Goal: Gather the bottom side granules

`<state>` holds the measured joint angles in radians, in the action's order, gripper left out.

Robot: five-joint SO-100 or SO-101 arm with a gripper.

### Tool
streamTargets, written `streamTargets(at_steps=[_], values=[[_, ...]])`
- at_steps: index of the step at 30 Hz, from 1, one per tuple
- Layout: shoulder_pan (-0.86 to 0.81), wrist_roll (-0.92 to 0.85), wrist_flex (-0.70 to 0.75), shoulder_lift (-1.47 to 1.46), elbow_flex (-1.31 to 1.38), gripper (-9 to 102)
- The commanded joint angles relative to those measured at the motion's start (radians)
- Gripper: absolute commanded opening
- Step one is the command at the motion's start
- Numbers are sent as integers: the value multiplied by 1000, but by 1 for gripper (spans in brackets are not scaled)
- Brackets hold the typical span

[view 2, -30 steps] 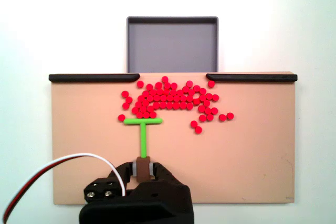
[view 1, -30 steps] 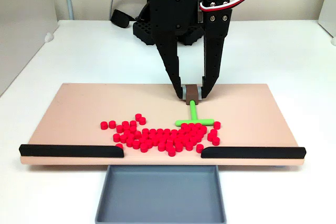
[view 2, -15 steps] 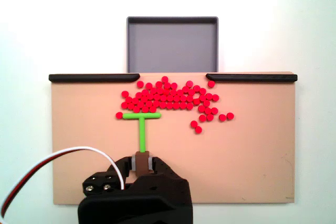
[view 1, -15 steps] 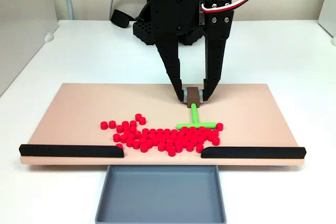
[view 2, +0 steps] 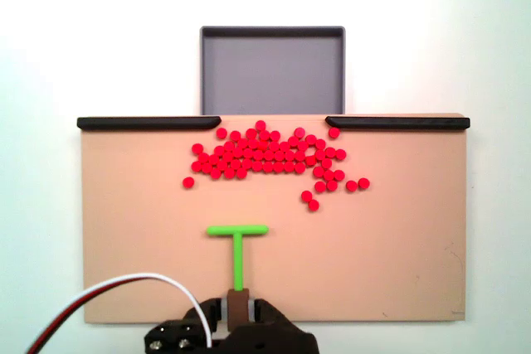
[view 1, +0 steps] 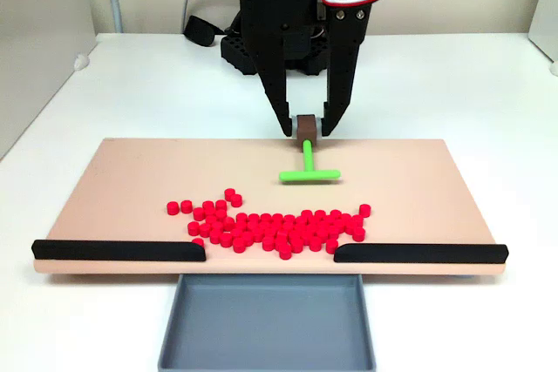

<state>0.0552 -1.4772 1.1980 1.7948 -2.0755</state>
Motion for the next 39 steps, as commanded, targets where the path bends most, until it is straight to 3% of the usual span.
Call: streamTargets(at_steps=[1,13,39], values=[[-23,-23,64,72,55,4],[-109,-120,175,83,190,4],[-132,-167,173,60,190,4]])
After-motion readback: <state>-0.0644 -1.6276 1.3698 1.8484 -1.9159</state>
